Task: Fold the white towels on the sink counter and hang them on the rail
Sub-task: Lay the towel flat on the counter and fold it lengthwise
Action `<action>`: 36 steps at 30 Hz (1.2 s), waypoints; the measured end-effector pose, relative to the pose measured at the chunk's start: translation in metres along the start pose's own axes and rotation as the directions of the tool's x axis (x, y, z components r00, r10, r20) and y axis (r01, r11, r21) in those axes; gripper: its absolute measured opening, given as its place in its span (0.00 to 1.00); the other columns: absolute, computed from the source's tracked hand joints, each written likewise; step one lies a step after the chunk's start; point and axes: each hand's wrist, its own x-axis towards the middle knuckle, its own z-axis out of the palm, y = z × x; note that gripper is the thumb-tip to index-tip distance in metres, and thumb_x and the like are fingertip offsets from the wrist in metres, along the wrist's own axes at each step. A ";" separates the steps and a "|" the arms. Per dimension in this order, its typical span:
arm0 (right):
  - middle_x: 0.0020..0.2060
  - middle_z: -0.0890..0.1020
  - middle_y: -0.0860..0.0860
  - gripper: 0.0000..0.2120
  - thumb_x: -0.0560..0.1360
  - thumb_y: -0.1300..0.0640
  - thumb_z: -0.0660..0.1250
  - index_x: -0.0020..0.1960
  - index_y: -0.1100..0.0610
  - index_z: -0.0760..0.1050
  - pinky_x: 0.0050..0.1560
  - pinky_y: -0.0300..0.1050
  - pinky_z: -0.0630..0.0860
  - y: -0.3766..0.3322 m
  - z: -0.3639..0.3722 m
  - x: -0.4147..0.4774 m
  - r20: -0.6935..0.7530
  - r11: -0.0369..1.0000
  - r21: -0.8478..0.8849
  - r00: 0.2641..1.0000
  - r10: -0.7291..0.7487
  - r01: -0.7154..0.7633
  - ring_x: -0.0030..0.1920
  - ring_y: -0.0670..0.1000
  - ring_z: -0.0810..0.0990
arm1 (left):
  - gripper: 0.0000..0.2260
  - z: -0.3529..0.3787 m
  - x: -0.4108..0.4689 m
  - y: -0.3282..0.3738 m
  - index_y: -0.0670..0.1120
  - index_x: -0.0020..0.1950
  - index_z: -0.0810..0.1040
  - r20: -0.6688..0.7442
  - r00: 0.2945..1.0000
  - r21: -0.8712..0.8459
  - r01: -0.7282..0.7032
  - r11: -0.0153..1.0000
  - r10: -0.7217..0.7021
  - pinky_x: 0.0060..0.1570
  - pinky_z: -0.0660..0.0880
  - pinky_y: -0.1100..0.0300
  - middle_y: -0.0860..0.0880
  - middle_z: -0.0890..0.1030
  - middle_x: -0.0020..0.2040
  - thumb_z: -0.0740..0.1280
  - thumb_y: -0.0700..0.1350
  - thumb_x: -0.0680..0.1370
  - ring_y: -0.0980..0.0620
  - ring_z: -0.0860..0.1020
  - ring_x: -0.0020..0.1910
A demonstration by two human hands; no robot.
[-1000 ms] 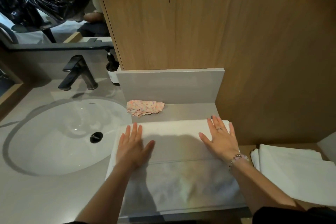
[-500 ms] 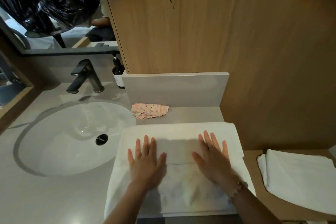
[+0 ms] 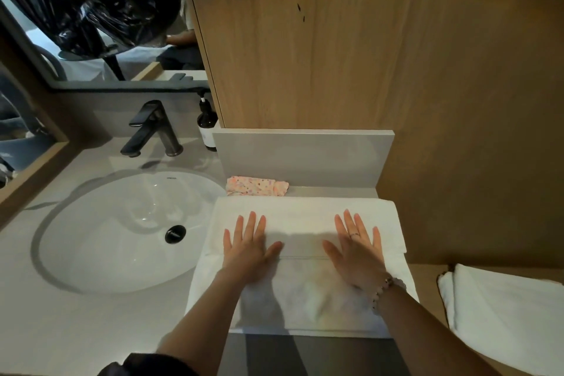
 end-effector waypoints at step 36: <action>0.60 0.78 0.58 0.29 0.76 0.46 0.63 0.72 0.56 0.59 0.61 0.56 0.74 0.018 0.019 -0.149 -0.123 0.735 0.525 0.816 0.565 -0.429 0.60 0.60 0.76 | 0.17 0.013 -0.143 -0.064 0.39 0.65 0.70 -0.199 0.894 -0.599 0.213 0.772 -0.402 0.58 0.67 0.54 0.38 0.72 0.62 0.64 0.40 0.76 0.40 0.71 0.61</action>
